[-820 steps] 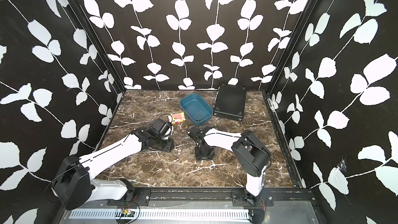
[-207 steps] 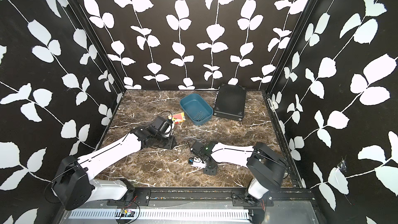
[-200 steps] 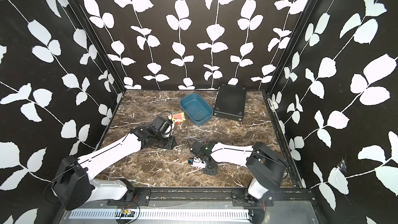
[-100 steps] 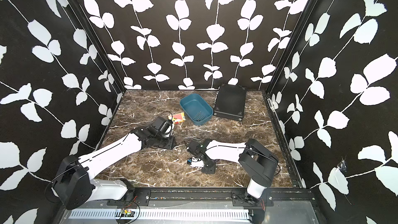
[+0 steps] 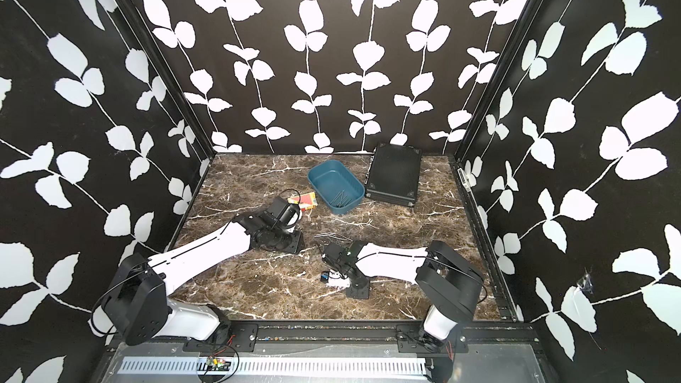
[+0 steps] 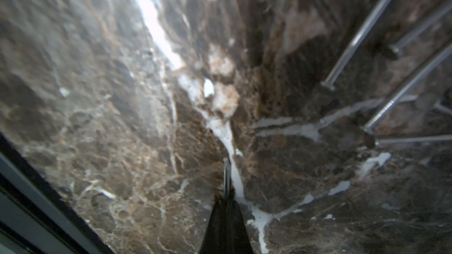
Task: Put the nails on the desktop into the storage box
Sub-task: Pick up the nail from the center of the board, then place the nail in the storage box.
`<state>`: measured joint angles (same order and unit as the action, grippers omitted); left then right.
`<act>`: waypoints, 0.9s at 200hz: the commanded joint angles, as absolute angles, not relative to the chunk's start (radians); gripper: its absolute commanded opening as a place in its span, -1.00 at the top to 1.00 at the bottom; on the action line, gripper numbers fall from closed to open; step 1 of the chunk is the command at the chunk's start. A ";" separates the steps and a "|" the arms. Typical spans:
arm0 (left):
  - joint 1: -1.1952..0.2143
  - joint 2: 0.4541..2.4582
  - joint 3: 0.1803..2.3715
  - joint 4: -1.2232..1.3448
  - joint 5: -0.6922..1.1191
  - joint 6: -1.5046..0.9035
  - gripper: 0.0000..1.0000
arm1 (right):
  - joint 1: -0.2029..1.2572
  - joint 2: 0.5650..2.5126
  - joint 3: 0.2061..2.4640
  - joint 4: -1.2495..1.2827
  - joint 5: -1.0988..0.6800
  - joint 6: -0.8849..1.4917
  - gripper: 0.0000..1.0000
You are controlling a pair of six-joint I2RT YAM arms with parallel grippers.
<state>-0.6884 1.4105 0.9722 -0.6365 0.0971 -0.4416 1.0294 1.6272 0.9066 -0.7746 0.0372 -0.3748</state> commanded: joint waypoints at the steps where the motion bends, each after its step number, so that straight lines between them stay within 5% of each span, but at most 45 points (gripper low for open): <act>1: -0.692 1.413 1.010 -0.635 0.103 -0.426 0.10 | 1.017 1.591 0.893 -0.780 0.069 -0.371 1.00; 78: -0.689 1.426 1.077 -0.615 0.087 -0.450 0.09 | 0.703 1.325 1.103 -0.798 -0.195 -0.196 1.00; 133: -0.685 1.436 1.154 -0.644 0.077 -0.442 0.09 | 0.537 1.563 1.370 -0.526 -0.380 0.354 1.00; 180: -0.683 1.381 1.143 -0.702 0.062 -0.429 0.09 | 0.492 1.789 1.477 -0.292 -0.312 0.804 1.00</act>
<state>-0.6884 1.4380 1.1393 -0.6422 0.0822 -0.4446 0.5049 1.7119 1.4044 -0.4511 -0.3344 0.4896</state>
